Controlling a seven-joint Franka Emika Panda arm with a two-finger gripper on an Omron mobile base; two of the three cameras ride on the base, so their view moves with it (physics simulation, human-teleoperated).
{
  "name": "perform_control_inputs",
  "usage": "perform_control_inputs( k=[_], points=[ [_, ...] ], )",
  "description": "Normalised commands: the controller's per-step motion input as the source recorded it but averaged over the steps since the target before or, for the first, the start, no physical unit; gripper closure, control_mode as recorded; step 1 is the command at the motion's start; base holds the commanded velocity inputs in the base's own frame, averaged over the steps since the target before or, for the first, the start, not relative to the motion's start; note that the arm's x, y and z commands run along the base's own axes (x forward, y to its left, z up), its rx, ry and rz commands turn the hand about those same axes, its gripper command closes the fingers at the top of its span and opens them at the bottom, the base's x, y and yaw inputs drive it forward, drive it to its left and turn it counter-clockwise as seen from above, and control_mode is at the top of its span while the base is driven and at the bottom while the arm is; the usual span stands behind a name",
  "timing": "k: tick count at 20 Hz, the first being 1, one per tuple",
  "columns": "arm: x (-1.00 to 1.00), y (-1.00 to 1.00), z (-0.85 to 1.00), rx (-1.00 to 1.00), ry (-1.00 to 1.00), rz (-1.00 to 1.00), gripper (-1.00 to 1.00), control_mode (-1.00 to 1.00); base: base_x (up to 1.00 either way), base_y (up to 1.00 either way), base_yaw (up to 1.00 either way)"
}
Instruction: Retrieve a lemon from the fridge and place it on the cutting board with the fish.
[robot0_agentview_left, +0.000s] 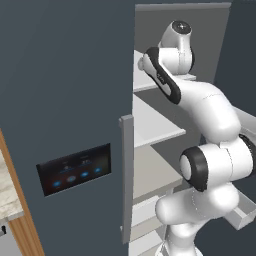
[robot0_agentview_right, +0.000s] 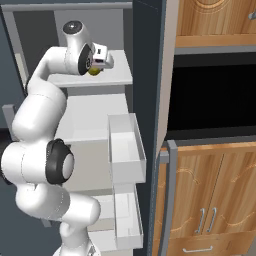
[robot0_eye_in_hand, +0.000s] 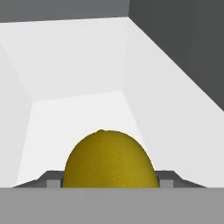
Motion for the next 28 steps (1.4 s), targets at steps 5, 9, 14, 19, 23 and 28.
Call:
perform_control_inputs(
  k=[5,9,14,19,23,28],
  points=[
    [-0.99,0.0,0.12,0.0,-0.04,-0.01,1.0,-1.0,0.0,0.0,0.0],
    [-1.0,0.0,0.2,0.0,0.0,-0.07,1.0,-1.0,0.0,0.0,0.0],
    [-1.0,0.0,0.21,0.0,0.03,-0.08,1.0,-1.0,0.0,0.0,0.0],
    [-1.0,-0.01,0.02,0.0,0.05,-0.13,1.0,-1.0,0.0,0.0,0.0],
    [-1.0,0.0,-0.01,0.0,0.02,-0.13,1.0,-1.0,0.0,0.0,0.0],
    [-1.0,-0.11,-0.03,0.0,0.01,-0.07,1.0,-1.0,0.0,0.0,0.0]
  ],
)
